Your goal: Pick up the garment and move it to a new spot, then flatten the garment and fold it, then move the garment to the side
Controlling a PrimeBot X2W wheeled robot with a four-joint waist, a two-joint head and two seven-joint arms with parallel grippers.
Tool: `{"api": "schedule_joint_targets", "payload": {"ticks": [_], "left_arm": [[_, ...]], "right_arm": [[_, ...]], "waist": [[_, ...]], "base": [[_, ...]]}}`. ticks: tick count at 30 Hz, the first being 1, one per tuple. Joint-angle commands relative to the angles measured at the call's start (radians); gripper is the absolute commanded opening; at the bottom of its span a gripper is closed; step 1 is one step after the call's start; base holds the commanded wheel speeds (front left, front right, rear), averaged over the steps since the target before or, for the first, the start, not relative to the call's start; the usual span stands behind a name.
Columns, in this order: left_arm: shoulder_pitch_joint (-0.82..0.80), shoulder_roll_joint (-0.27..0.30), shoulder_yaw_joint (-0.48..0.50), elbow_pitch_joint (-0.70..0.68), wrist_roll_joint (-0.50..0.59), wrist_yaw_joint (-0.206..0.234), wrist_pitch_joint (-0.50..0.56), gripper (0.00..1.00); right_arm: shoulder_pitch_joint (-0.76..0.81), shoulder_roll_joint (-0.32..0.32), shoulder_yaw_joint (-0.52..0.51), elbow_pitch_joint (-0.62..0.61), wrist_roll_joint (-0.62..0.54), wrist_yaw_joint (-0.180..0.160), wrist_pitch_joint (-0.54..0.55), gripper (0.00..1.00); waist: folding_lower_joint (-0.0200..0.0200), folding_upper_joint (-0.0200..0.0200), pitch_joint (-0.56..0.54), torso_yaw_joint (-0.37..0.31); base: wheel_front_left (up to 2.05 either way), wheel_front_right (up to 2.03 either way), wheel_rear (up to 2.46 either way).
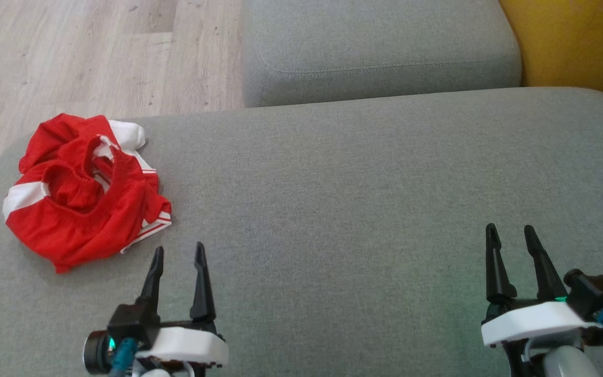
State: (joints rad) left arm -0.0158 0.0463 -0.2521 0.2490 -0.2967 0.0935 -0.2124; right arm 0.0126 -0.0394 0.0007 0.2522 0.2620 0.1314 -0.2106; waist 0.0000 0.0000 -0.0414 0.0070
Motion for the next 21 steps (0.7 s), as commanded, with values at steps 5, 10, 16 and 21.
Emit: {"api": "schedule_joint_targets", "payload": {"ticks": [5,10,16,21], "left_arm": [[-0.053,0.004,0.012,-0.033,0.077,0.018,-0.023,1.00],[-0.055,0.004,0.007,-0.036,0.142,0.047,-0.037,1.00],[-0.053,0.004,0.015,-0.028,0.177,0.095,-0.049,1.00],[-0.052,0.004,0.025,-0.013,0.159,0.110,-0.049,1.00]], "right_arm": [[-0.027,-0.010,0.021,-0.018,-0.072,-0.001,-0.024,1.00],[-0.024,-0.011,0.011,0.009,-0.123,-0.001,-0.039,1.00],[-0.025,-0.011,0.012,0.059,-0.162,-0.001,-0.051,1.00],[-0.026,-0.011,0.017,0.074,-0.159,-0.001,-0.051,1.00]], "waist": [[0.0000,0.0000,-0.004,0.001],[0.0000,0.0000,-0.011,0.007],[0.0000,0.0000,-0.018,0.014],[0.0000,0.0000,-0.019,0.016]], "base": [[0.00,0.00,0.00],[0.00,0.00,0.00],[0.00,0.00,0.00],[0.00,0.00,0.00]]}}
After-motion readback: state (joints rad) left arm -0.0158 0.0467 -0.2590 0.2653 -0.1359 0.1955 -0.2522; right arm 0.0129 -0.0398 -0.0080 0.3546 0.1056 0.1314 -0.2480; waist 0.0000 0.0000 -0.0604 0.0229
